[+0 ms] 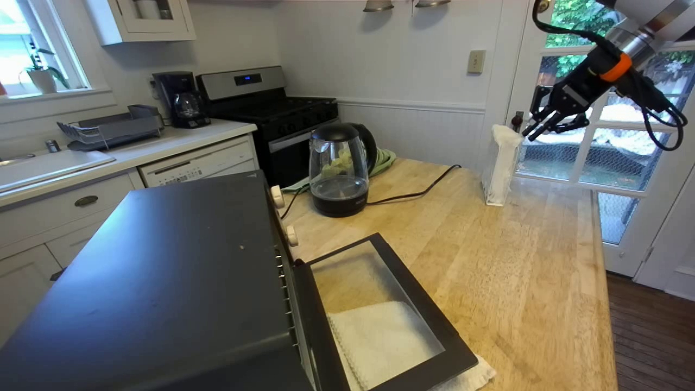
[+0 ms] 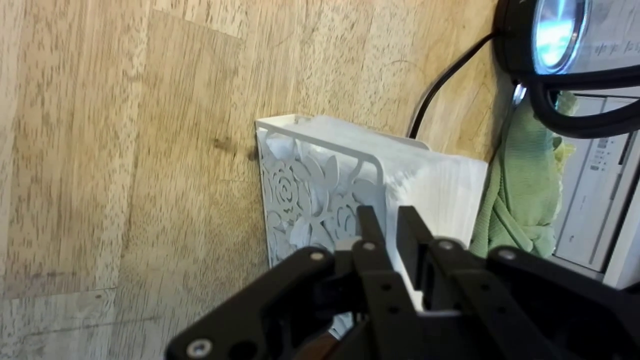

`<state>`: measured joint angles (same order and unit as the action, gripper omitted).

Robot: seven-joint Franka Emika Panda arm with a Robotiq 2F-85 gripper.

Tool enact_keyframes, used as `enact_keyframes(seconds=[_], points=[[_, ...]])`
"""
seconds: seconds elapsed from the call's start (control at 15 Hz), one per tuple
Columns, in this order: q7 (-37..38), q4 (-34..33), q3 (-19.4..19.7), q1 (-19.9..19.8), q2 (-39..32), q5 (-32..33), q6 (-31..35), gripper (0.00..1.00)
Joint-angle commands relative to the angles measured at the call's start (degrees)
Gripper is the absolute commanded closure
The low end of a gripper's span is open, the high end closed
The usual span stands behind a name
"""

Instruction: Lift one paper towel and put it on the cupboard

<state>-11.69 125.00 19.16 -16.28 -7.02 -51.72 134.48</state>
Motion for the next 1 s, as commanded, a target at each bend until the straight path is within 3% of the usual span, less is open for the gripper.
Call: enact_keyframes(seconds=[0.0, 0.27, 0.47, 0.93], points=[[0.52, -1.64, -1.33, -1.12, -1.66, -2.49, 0.57, 0.79], [0.54, -1.97, -1.4, -1.22, -2.16, -3.6, 0.54, 0.88], [0.67, -2.34, -1.35, -1.29, -2.46, -4.05, 0.45, 0.99], [0.62, -2.6, -1.24, -1.57, -1.63, -3.67, -0.21, 1.0]])
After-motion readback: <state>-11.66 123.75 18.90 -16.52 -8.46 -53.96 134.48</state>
